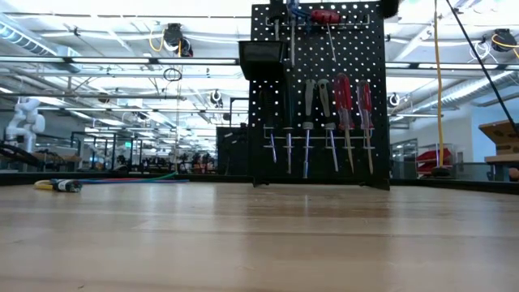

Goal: Hang tools onto peg board
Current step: Hang the red allen wrench on the peg board

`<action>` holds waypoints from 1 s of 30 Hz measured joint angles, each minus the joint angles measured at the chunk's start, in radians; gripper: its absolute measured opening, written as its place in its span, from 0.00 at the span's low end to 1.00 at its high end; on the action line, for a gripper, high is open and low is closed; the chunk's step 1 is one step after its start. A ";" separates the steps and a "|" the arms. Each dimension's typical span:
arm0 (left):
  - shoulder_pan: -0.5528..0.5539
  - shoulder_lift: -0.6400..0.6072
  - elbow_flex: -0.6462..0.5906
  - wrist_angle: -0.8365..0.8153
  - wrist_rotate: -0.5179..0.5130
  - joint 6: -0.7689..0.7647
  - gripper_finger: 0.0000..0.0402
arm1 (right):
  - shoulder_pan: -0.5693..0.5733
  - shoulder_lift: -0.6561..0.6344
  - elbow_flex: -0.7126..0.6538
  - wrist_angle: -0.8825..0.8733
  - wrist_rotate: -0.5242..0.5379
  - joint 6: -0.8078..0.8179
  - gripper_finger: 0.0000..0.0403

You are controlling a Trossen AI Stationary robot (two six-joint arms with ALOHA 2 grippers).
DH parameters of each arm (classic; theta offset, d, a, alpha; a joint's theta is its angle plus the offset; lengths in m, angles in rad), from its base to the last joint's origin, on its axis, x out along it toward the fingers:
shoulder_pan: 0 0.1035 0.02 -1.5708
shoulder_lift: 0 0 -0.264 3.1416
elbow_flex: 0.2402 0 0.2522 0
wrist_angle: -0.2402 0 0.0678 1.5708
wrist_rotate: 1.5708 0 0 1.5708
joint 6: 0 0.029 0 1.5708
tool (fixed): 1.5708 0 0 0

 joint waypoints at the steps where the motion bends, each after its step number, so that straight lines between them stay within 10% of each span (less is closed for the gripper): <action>1: 0.010 -0.036 -0.041 0.003 0.009 -0.031 0.29 | 0.019 -0.013 0.000 -0.013 0.086 -0.024 0.00; 7: 0.116 -0.315 -0.416 0.388 0.011 -0.044 0.29 | 0.068 -0.038 0.000 0.015 0.616 -0.265 0.00; 15: 0.385 -0.472 -0.814 1.338 0.076 0.060 0.29 | -0.119 -0.061 0.000 0.078 0.622 -0.463 0.00; 30: 0.744 -0.469 -0.836 1.397 0.213 0.060 0.30 | -0.327 -0.078 0.042 0.258 0.644 -0.746 0.00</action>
